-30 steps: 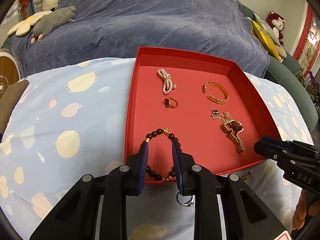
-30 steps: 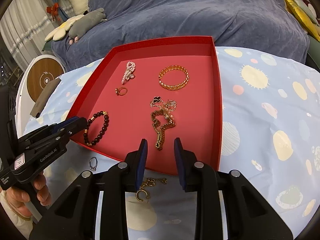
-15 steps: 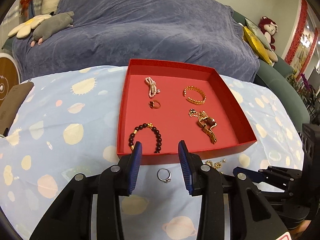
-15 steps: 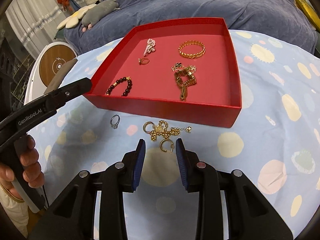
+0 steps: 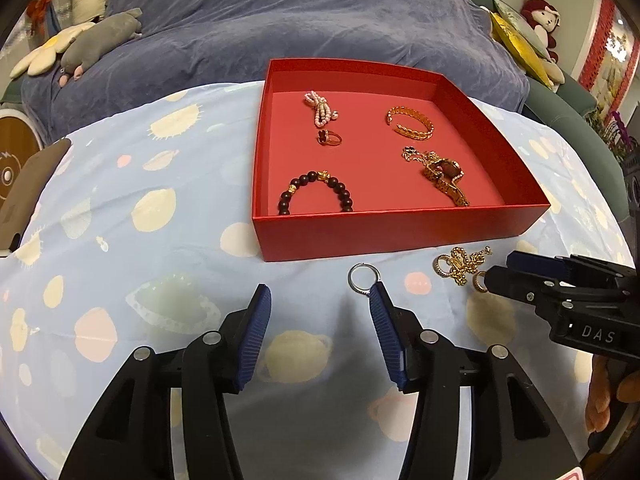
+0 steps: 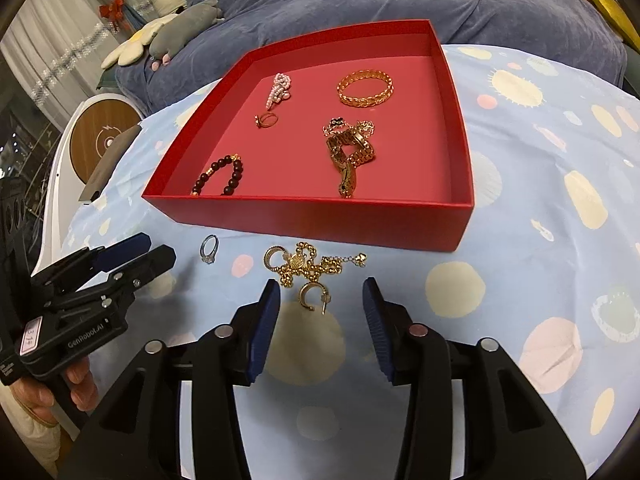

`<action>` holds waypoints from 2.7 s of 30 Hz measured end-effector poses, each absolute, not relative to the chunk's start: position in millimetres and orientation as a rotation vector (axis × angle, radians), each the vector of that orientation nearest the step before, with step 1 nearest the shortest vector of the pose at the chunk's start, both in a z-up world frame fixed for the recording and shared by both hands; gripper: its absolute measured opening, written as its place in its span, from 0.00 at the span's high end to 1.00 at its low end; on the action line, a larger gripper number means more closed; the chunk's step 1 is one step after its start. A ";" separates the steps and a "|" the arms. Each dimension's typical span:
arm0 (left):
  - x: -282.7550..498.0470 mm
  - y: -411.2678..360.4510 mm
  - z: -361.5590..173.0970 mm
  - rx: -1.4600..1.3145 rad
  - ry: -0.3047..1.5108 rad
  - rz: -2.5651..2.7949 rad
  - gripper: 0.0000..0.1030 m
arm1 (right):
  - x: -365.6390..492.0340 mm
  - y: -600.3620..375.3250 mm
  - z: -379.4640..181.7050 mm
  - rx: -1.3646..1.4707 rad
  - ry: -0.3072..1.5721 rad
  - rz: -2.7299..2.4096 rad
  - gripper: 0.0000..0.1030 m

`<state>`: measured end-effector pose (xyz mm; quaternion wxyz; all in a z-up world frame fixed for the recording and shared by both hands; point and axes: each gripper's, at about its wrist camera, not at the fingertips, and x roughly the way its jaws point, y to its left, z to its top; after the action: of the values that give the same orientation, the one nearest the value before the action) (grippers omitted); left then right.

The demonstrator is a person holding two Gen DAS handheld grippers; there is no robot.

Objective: Organize jewelry
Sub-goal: 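Grasp the gold chain with the right tool while the left tool reaches for the silver ring, then grasp the silver ring with the left tool while the right tool carries the gold chain, then lower the silver ring and gold chain into the red box and open both tools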

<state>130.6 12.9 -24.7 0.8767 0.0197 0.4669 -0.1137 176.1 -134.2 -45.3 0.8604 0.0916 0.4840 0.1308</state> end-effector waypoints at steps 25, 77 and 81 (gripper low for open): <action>126.2 24.2 -30.0 0.030 0.982 -0.257 0.48 | 173.8 -118.1 -33.0 0.080 0.951 0.263 0.94; 183.0 -24.7 41.4 -0.062 0.798 -0.319 0.84 | 213.2 -178.9 68.7 0.355 0.700 0.222 0.94; 209.6 -18.4 33.9 -0.091 0.820 -0.292 0.84 | 237.8 -181.8 56.5 0.382 0.720 0.189 0.94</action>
<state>209.6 -18.4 33.9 0.9058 -0.0442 0.3969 -0.1413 237.8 -181.8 56.5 0.9139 0.1854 0.3494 0.0915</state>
